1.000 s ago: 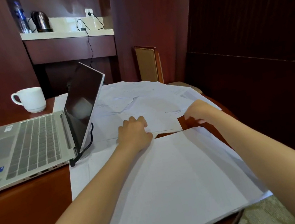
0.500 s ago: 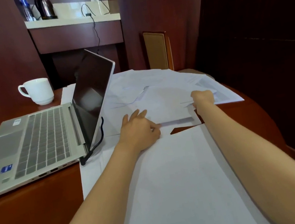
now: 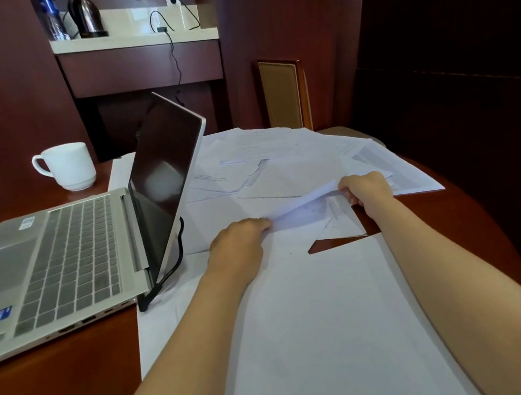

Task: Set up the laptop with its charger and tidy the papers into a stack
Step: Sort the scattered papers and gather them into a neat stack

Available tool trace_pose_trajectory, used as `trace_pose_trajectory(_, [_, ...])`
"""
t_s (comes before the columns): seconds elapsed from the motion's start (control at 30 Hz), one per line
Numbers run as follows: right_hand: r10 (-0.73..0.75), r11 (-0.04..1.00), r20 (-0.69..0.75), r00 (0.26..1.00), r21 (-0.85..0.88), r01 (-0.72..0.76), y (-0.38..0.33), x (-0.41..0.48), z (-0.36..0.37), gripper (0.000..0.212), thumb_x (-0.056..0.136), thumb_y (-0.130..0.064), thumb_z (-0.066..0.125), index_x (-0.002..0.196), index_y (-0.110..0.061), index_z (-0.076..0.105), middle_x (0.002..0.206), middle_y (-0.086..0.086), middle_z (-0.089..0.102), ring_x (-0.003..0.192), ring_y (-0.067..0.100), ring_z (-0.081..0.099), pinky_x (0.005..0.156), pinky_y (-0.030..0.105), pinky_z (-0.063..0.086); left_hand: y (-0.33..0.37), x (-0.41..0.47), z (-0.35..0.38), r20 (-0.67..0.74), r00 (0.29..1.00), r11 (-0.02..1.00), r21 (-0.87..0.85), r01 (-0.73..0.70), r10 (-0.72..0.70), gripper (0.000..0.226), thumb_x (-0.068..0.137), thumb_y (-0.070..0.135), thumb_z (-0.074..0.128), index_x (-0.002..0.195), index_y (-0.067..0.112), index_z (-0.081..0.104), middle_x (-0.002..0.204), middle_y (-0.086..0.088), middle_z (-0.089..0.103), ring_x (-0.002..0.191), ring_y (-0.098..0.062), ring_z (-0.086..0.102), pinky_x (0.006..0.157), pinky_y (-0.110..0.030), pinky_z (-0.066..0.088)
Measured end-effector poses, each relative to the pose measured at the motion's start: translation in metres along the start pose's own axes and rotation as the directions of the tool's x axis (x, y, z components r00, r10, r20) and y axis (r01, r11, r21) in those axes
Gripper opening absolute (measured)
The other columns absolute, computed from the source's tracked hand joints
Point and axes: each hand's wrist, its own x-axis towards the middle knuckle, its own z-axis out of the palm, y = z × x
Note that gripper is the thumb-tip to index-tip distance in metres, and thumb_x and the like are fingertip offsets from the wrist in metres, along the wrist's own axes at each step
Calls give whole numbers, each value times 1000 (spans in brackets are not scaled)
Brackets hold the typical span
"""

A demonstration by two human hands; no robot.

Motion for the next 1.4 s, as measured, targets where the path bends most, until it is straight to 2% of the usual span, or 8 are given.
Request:
trace_pose_trajectory(0.3, [50, 977, 269, 962, 187, -103, -13, -26, -12, 26, 84, -9, 38, 60, -16, 31, 43, -1, 32, 38, 12, 23, 28, 14, 18, 6, -5, -4, -80, 996, 991, -124, -40, 31, 57, 77, -13, 34, 125, 17, 31, 93, -10, 61, 69, -32, 48, 63, -33, 39])
trace_pose_trajectory(0.63, [-14, 1000, 355, 935, -11, 19, -23, -71, -32, 19, 83, -16, 52, 64, -12, 51, 52, 0, 48, 31, 8, 21, 36, 18, 22, 5, -1, 1, -167, 967, 967, -135, -215, 192, 24, 90, 6, 52, 105, 12, 69, 115, -5, 66, 104, -26, 60, 85, -28, 45])
trace_pose_trajectory(0.77, [-28, 985, 555, 831, -125, 116, -30, -95, -34, 22, 86, -18, 53, 67, -11, 63, 49, -2, 52, 33, 8, 18, 39, 17, 16, 12, -2, 0, -252, 863, 893, 6, -450, 437, 15, 63, -2, 75, 74, 8, 74, 119, -24, 61, 100, -42, 64, 75, -40, 54])
trace_pose_trajectory(0.9, [-16, 999, 693, 721, -22, 43, -25, -103, -29, 26, 87, -16, 49, 66, -11, 64, 49, -2, 54, 31, 6, 20, 39, 18, 12, 17, -3, 4, -110, 938, 945, 39, -326, 328, 26, 88, 13, 58, 110, 19, 70, 145, -7, 42, 123, -25, 50, 85, -27, 43])
trace_pose_trajectory(1.0, [-4, 1000, 695, 719, 10, -4, -20, -97, -29, 26, 86, -18, 49, 68, -12, 66, 54, -2, 57, 32, 5, 23, 38, 17, 12, 17, -2, 5, -151, 919, 931, 67, -359, 365, 19, 75, 2, 62, 87, 14, 71, 84, -4, 65, 67, -23, 57, 47, -24, 28])
trace_pose_trajectory(1.07, [16, 999, 689, 724, 10, -31, -17, -94, -29, 25, 87, -19, 47, 71, -10, 65, 55, -2, 60, 31, 4, 26, 35, 14, 13, 13, 0, 5, -198, 885, 905, 147, -399, 422, 17, 51, 0, 68, 56, 14, 60, 47, 3, 47, 41, -14, 30, 41, -12, 3])
trace_pose_trajectory(1.23, [49, 991, 665, 745, 60, -119, -15, -89, -27, 39, 93, -39, 47, 78, -9, 68, 54, -1, 59, 31, 4, 29, 29, 11, 13, 9, 0, 8, -217, 855, 880, 191, -435, 471, 18, 51, -1, 68, 54, 14, 58, 43, 2, 47, 36, -16, 35, 36, -19, 16])
trace_pose_trajectory(1.4, [127, 961, 336, 933, 190, -199, -2, -71, -32, 27, 96, -26, 47, 81, -4, 53, 57, 7, 56, 22, 5, 28, 25, 12, 16, 2, 1, 13, -242, 866, 897, 55, -438, 438, 26, 62, -4, 56, 75, 12, 72, 61, -6, 67, 46, -24, 57, 40, -28, 43])
